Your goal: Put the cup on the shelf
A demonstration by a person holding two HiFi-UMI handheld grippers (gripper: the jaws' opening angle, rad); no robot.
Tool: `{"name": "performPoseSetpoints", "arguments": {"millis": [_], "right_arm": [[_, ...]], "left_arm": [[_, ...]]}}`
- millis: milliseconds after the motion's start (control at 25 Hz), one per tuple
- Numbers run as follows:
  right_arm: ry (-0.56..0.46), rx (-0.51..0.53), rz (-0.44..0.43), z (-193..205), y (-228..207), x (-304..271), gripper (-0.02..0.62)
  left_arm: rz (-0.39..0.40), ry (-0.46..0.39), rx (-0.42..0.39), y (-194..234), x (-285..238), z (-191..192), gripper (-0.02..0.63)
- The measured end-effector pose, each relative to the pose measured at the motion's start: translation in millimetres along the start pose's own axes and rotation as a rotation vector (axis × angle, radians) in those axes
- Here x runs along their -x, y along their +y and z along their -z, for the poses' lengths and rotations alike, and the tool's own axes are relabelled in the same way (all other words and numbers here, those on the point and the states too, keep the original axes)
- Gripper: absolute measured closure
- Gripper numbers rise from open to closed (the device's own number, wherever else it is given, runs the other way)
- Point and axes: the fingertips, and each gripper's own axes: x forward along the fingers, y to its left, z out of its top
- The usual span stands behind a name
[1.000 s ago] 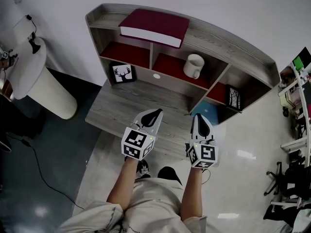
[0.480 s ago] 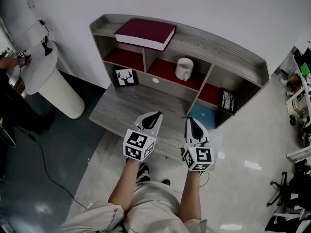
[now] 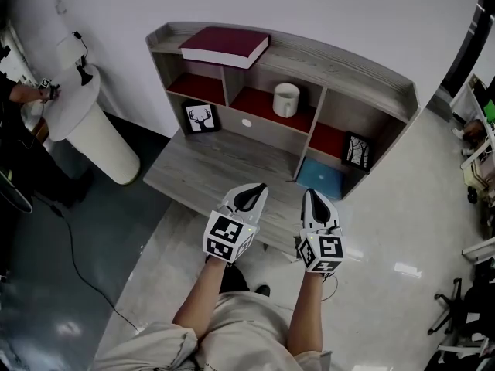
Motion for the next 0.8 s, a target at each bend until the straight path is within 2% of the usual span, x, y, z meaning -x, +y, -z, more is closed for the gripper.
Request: {"name": "performPoseSetpoints", "arguments": {"millis": [240, 800], "right_arm": [[0.013, 0.022, -0.015, -2, -11, 7, 0.580], [0.000, 0.041, -0.059, -12, 9, 3, 0.580]], "left_arm": [[-0.013, 0.012, -0.018, -12, 0, 4, 0.595], [-0.061, -0.022, -0.020, -5, 12, -11, 0.595]]}}
